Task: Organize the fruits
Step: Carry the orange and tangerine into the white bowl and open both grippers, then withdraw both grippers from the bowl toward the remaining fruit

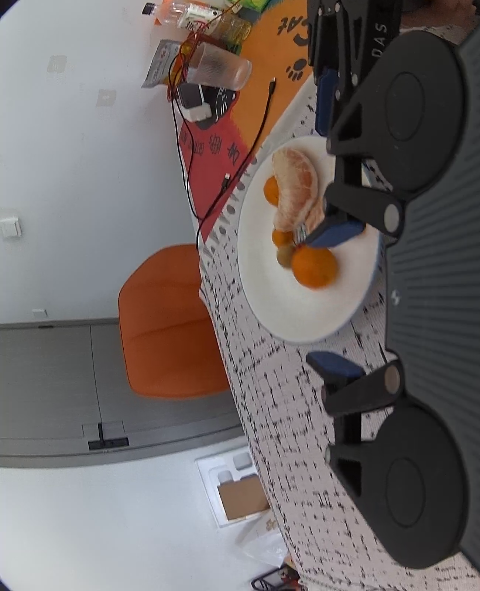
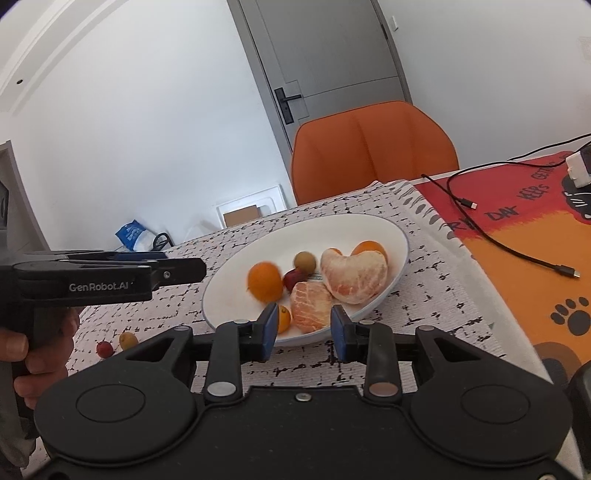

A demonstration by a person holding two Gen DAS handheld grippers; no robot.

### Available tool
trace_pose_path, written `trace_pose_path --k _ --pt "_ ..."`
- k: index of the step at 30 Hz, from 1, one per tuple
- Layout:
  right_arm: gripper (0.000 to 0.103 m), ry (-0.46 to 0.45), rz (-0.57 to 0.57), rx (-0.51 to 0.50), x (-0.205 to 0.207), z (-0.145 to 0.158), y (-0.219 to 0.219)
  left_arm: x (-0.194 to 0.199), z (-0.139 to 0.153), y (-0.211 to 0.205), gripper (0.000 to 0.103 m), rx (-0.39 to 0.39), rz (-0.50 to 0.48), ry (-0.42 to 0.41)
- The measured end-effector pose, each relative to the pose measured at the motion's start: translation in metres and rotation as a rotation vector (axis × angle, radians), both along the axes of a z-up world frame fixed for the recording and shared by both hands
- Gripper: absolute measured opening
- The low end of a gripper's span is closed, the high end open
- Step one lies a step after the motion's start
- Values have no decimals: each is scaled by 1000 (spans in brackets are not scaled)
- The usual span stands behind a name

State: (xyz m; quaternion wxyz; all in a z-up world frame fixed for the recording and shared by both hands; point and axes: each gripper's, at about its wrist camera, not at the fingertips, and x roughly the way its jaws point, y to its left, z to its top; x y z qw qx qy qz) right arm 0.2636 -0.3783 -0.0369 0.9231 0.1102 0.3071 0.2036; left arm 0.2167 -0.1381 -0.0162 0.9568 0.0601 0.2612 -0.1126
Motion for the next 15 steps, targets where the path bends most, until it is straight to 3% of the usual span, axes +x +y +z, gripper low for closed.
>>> trace_pose_path --k 7,12,15 --pt "46 -6 20 -7 -2 3 13 -10 3 28 83 -7 69 2" --pt "49 -13 36 -11 -4 7 24 -20 4 48 86 -10 116 3" --pt "56 -16 50 -17 -5 8 33 -26 5 58 87 -12 134 -4"
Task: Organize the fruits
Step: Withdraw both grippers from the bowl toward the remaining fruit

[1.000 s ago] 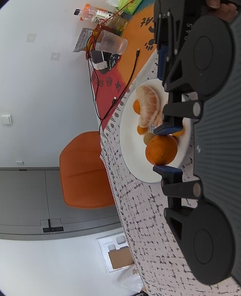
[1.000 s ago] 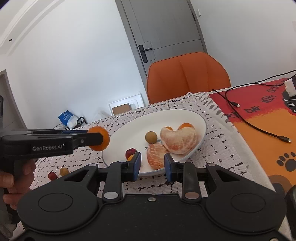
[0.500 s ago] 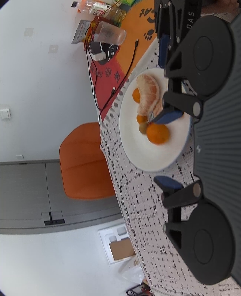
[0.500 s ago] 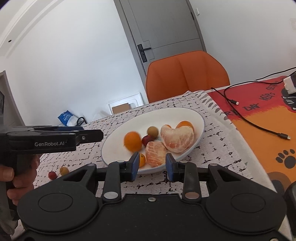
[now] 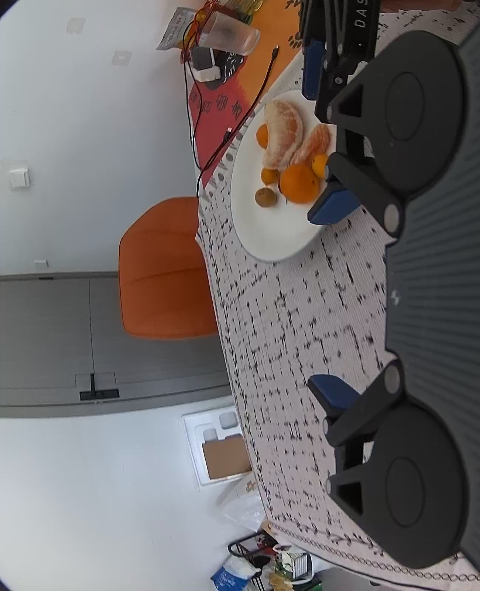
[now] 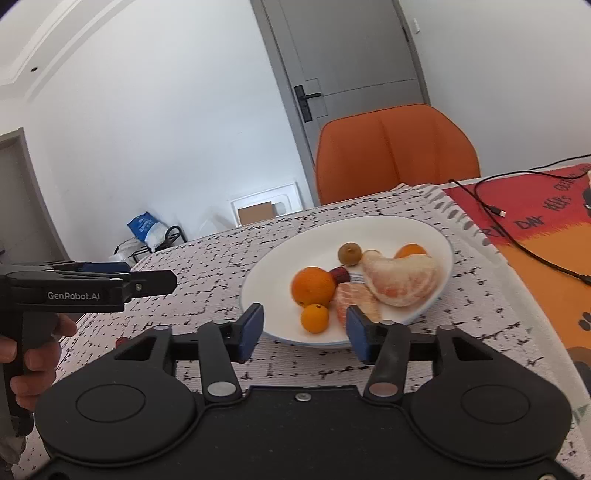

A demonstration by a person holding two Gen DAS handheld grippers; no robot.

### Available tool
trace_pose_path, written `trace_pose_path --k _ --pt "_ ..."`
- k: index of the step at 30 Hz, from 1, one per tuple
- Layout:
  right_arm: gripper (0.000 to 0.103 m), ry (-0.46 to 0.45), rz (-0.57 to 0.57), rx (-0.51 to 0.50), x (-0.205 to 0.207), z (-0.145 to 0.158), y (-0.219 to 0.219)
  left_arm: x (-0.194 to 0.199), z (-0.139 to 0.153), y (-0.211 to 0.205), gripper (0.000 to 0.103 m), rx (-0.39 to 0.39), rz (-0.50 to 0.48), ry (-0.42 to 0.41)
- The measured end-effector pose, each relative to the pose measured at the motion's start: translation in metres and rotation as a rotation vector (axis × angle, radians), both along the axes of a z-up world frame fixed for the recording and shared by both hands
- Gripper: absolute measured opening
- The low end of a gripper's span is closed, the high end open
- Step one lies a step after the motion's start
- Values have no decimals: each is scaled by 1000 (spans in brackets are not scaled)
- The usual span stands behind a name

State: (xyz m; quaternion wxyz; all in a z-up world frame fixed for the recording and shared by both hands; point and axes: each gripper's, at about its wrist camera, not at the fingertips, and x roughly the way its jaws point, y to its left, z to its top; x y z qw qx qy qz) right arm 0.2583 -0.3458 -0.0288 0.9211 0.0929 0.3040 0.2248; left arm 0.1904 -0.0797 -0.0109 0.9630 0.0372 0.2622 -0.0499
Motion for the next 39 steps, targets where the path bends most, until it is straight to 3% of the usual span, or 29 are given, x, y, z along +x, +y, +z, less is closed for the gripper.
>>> trace_pose_path --k 3,7,12,23,39 --pt "65 -5 13 -3 -2 2 9 -7 0 10 89 -4 17 -7" --pt "90 -21 36 12 -5 5 19 -15 -1 24 93 -6 55 -9" --pt "103 -35 67 1 -6 7 33 -24 -3 44 95 -14 97 -14" --pt "103 -8 97 -33 -4 3 58 -41 -14 72 99 -47 133 -9" --pt "103 20 190 -59 -5 0 90 -43 -35 93 95 -101 128 44"
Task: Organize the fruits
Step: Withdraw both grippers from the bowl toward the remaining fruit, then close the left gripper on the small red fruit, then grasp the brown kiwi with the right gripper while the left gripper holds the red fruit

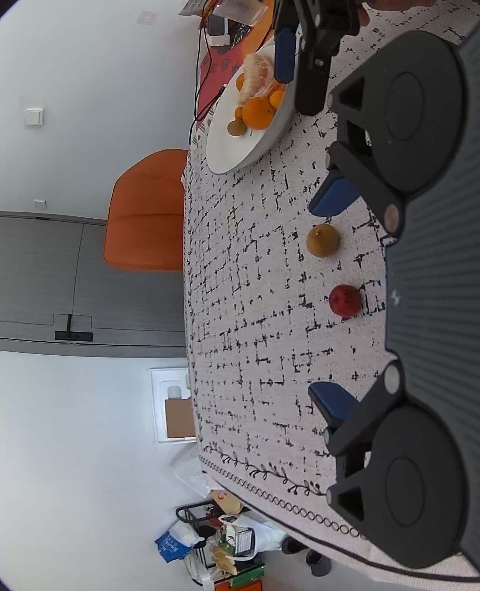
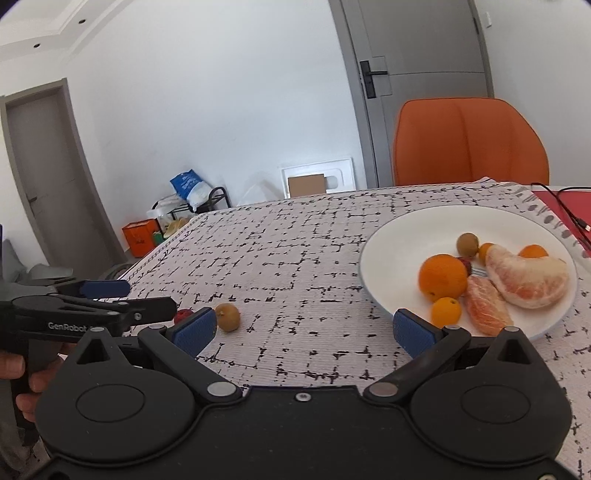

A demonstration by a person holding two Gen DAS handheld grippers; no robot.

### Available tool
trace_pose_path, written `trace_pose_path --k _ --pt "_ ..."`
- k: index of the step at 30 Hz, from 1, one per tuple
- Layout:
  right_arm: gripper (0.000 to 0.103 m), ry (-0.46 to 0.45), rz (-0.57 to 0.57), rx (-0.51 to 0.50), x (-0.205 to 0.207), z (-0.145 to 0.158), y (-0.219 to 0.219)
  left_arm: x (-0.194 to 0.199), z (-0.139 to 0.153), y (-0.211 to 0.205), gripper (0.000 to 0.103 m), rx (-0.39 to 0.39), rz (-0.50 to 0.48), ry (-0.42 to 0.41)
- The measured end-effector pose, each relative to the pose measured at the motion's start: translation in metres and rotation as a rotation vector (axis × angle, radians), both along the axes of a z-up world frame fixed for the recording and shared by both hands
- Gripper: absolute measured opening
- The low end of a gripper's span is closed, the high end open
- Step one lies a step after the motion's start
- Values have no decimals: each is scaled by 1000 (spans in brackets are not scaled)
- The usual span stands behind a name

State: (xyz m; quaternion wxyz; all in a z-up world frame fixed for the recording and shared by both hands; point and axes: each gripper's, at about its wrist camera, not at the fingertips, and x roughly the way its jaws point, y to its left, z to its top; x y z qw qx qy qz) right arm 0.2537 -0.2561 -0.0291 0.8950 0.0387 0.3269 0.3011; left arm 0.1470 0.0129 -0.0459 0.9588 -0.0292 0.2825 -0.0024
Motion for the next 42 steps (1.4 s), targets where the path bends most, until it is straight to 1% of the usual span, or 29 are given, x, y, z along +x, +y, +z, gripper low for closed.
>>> trace_pose_path --k 2,4,5,7,11,14,16,17,19,22,24,25,28,35,38,42 --pt "103 9 7 1 2 -1 3 1 -4 2 91 -8 5 5" --pt "103 14 14 -2 3 -2 7 4 -8 5 80 -24 7 19" --pt "103 14 18 -6 3 -2 8 5 -10 7 77 -33 9 27" --pt "103 14 24 -10 5 -3 12 6 -13 8 68 -45 7 37" --pt "103 18 38 -22 7 -5 21 10 -16 9 62 -49 -6 47" --pt "103 18 47 -24 8 -6 25 13 -17 7 55 -48 -18 55" --pt "103 15 58 -23 8 -7 29 18 -20 7 45 -53 -21 66" --pt "102 12 64 -27 8 -7 32 19 -21 7 43 -58 -22 70" --pt "102 8 74 -33 8 -6 35 20 -23 7 32 -60 -24 68" --pt "102 8 83 -37 10 -6 39 23 -24 7 25 -64 -30 72" --pt "102 11 84 -38 10 -5 41 25 -26 8 25 -67 -28 84" --pt "102 13 85 -37 11 -6 42 26 -28 8 21 -67 -25 90" --pt "101 19 92 -38 11 -7 45 25 -28 9 21 -67 -25 89" --pt "89 34 127 -49 11 -10 55 14 -14 22 21 -85 11 52" --pt "79 44 148 -49 12 -11 60 12 -11 27 21 -88 22 44" --pt "75 44 163 -63 12 -11 69 7 -7 34 21 -92 37 30"
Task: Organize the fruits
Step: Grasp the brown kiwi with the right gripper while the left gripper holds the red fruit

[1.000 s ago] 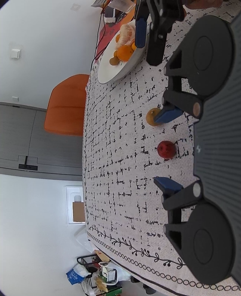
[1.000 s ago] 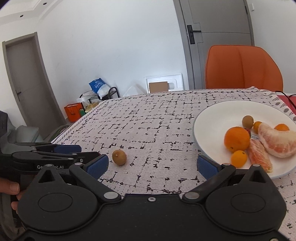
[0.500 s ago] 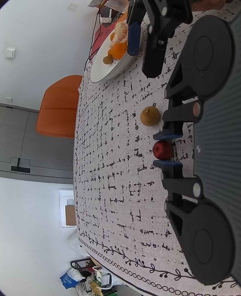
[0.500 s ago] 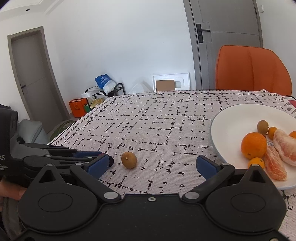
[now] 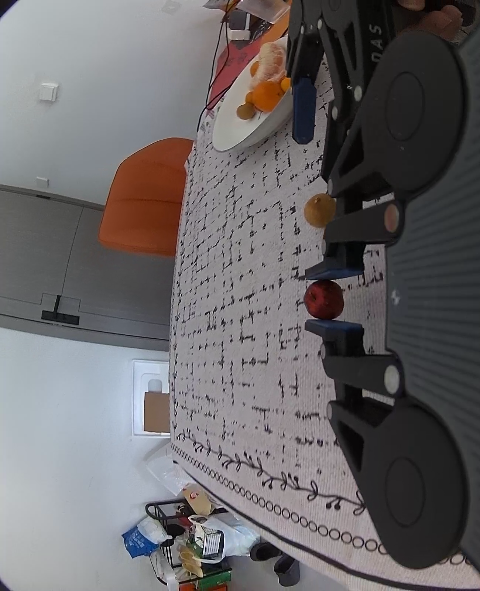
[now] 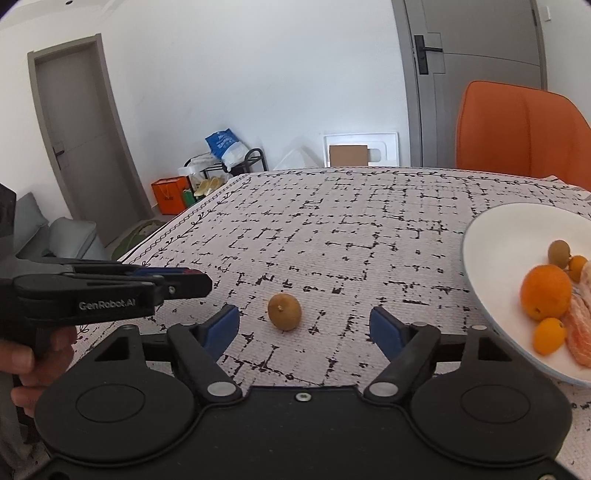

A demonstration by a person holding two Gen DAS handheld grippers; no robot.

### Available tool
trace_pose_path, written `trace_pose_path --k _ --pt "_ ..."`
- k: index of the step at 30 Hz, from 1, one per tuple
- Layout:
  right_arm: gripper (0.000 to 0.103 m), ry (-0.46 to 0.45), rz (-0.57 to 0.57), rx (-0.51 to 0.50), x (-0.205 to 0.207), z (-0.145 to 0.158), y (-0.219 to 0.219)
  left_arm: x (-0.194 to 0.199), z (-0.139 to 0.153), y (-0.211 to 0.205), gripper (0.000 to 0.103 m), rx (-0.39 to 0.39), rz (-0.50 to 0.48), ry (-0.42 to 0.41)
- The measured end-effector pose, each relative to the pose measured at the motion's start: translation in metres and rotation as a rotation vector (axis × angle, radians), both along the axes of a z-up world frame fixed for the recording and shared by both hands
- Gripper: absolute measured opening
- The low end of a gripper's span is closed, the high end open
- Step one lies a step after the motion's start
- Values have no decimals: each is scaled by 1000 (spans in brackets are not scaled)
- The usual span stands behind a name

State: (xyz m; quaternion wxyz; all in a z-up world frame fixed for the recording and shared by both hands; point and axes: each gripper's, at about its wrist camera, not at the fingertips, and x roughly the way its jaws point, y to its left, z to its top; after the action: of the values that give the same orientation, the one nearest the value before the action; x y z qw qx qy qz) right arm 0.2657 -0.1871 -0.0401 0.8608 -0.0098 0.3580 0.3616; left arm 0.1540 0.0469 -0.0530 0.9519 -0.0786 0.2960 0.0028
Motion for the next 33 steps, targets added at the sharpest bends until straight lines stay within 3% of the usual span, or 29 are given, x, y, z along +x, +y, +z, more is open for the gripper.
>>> trace_pose_path --k 9,12,13,14,16,19,22,30,33 --pt "64 2 45 -54 2 -3 27 -14 5 20 21 -13 38 -30" --pt "54 12 50 -62 3 -9 32 -15 5 22 21 0 46 -28" --pt "46 16 53 -65 2 -11 32 -15 4 24 21 -2 49 -22" --pt "32 19 56 -71 2 -13 33 -14 3 24 21 -4 50 -18" --pt "20 13 51 -90 1 -14 33 -14 4 24 21 -7 50 -18" --pt "19 14 44 -66 0 -8 26 -13 5 18 21 -11 44 -18" --pt "6 0 30 -49 -2 -3 19 -12 6 11 21 -5 28 -20" --pt "7 5 1 -24 0 0 3 -9 12 -3 21 15 9 -28" --pt "17 9 2 -16 1 1 -2 -9 13 -4 21 17 11 -30"
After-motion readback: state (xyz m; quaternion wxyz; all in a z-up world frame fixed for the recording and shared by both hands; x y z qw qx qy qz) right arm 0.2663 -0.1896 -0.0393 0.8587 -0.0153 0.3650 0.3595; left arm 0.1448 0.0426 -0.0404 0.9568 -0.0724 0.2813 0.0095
